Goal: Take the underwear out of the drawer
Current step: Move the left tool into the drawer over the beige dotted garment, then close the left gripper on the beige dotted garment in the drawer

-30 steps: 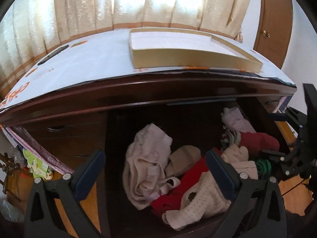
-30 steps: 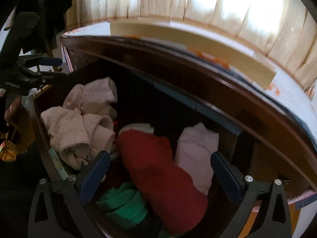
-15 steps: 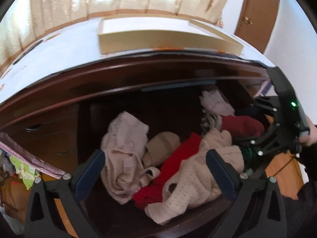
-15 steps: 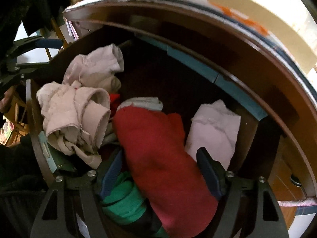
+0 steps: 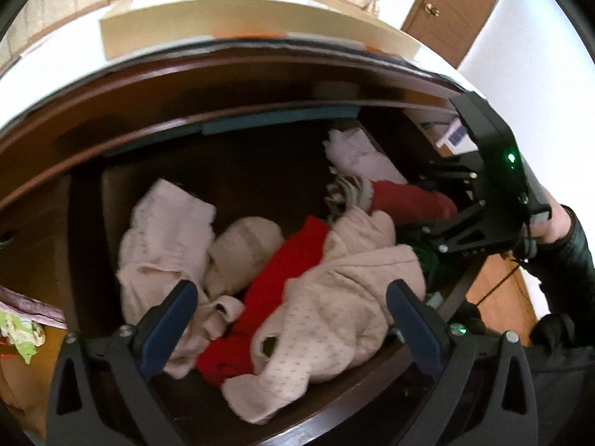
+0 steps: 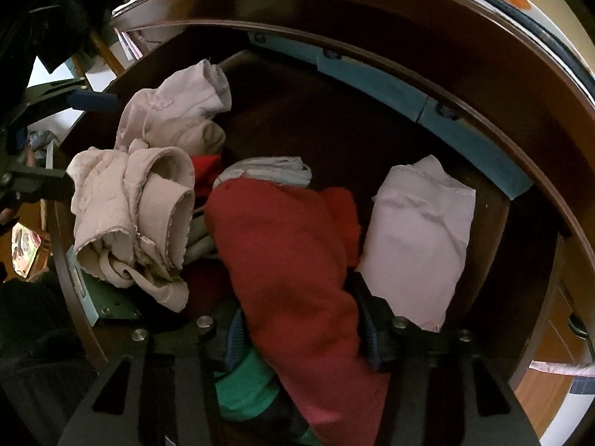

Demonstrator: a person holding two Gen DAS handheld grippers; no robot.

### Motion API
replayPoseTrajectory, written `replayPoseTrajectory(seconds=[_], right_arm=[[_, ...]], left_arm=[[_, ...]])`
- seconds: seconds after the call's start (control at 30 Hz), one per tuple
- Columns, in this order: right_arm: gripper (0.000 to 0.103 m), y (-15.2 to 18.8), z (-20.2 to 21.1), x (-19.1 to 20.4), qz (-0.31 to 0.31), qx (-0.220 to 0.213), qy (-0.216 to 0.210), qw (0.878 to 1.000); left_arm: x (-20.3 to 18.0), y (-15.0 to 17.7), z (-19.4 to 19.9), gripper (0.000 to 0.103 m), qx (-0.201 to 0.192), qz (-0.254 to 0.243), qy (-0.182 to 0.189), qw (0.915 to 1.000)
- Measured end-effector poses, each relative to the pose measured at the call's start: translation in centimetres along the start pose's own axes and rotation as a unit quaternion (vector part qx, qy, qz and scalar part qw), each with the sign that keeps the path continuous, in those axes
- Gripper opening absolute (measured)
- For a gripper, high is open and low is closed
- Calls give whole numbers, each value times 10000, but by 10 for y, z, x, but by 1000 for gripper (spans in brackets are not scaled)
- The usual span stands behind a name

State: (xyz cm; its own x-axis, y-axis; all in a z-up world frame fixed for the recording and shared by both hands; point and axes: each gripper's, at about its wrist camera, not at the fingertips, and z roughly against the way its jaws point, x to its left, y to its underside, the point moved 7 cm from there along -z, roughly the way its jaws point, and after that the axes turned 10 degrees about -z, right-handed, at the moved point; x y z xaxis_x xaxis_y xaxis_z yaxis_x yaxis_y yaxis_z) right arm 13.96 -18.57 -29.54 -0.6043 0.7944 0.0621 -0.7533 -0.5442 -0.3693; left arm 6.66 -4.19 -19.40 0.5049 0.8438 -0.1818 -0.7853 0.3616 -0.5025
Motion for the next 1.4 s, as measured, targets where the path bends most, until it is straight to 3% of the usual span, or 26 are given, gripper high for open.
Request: replayPoseTrajectory(seconds=[0.1,0.2,0.47,0.8,0.93,1.13,1.4], right_arm=[[52,-3,-1,-3,-38,26,-36,10000],[52,-4,-4,-1,-25,18,-25,10000],[52,-2,-5,3,-8,38,-43,10000],[52,-4,-8,6,12,53,-57,10000],[52,-4,-7,5,5,38,-52,10000],[49,-2,-4,2,-13,-3,-62,10000],[37,-3,2,3,40,-156,-100,9998]], left_arm=[[-7,1,-10,103,162,56,324,9993],[-5,1,-17,103,278,108,327,9990],[-3,5,-23,98,432,440,785,9950],[-8,4,-29,90,470,294,854,9948],[-8,6,-26,70,375,290,791,9957],[-5,11,-16,48,115,338,689,9970],[1,18,0,23,-361,600,663,9953]])
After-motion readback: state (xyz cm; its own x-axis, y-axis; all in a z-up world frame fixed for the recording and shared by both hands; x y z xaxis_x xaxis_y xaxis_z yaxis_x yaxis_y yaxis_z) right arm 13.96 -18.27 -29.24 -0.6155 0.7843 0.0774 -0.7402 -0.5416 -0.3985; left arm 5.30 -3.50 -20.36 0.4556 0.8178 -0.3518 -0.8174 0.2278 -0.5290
